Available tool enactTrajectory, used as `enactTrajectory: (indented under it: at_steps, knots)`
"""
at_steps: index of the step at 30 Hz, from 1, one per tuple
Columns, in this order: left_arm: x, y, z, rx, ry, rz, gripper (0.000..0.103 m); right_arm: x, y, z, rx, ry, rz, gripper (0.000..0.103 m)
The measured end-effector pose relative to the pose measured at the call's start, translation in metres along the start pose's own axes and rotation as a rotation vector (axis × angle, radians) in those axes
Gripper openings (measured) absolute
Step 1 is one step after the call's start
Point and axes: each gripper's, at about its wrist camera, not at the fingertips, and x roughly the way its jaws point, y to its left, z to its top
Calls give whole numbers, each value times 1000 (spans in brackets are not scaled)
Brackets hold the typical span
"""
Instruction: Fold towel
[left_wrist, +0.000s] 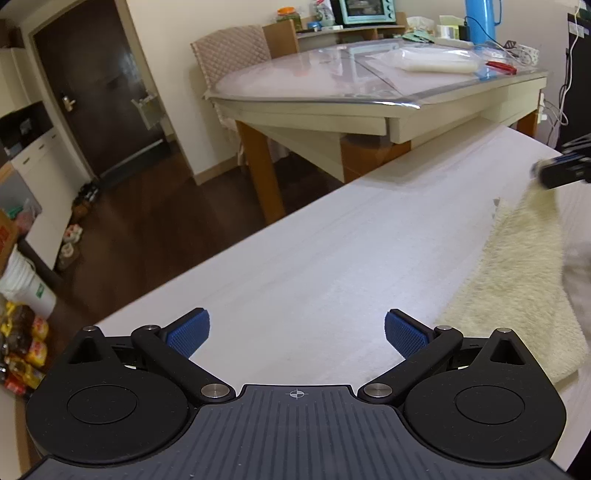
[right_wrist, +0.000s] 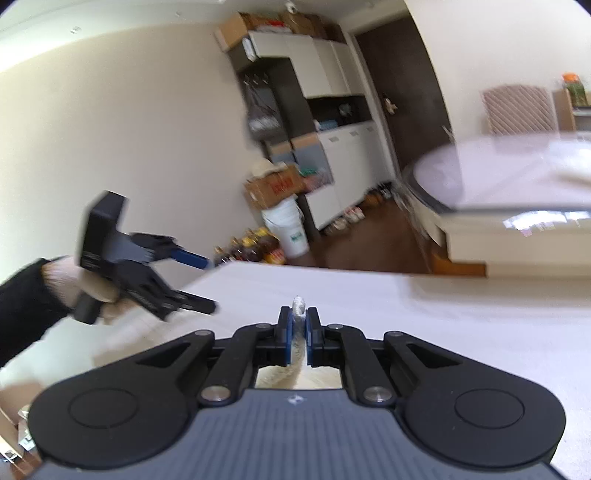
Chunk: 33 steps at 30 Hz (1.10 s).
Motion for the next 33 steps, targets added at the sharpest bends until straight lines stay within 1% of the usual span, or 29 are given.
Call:
enactTrajectory:
  at_steps: [6, 8, 9, 10, 11, 13, 15, 16, 18, 20, 22, 23, 25, 26, 29, 32, 33]
  knots:
    - [3, -12, -7, 7, 0, -4, 103, 10, -24, -10, 62, 59, -52, 9]
    - [6, -15, -10, 6, 5, -2, 103, 18, -30, -13, 79, 99, -87, 15]
    - [7, -16, -12, 7, 6, 1, 103, 18, -31, -13, 79, 94, -106, 15]
    - [8, -17, -14, 5, 10, 0, 103, 18, -33, -13, 78, 90, -125, 21]
    - [8, -17, -16, 3, 11, 3, 103, 17, -34, -13, 79, 81, -144, 23]
    - [7, -18, -20, -6, 10, 10, 103, 7, -34, -10, 103, 24, -172, 23]
    - [3, -17, -23, -19, 4, 14, 103, -2, -30, -10, 101, -2, -182, 23]
    - [1, -17, -26, -30, -4, 13, 103, -6, -27, -11, 100, -7, -174, 23]
    - [-2, -17, -29, -36, -7, 11, 103, -14, -17, -16, 94, -8, -131, 23]
    - [-2, -20, -34, -27, -2, 21, 103, -17, 3, -26, 50, 36, -67, 23]
    - [1, -22, -36, -13, 6, 35, 103, -11, 22, -36, -12, 86, -28, 23]
    - [3, -23, -37, -7, 10, 44, 103, -8, 34, -42, -50, 114, -9, 21]
    - [5, -24, -39, -3, 13, 49, 103, -2, 51, -46, -103, 139, 3, 22]
    - [6, -24, -39, -2, 13, 53, 103, 1, 59, -49, -129, 148, 9, 21]
    - [8, -23, -41, -5, 11, 51, 103, 10, 72, -48, -171, 151, 7, 21]
    - [9, -21, -41, -4, 7, 48, 103, 16, 75, -47, -192, 186, -37, 21]
    - [9, -21, -42, -3, 6, 51, 103, 18, 75, -49, -205, 214, -66, 21]
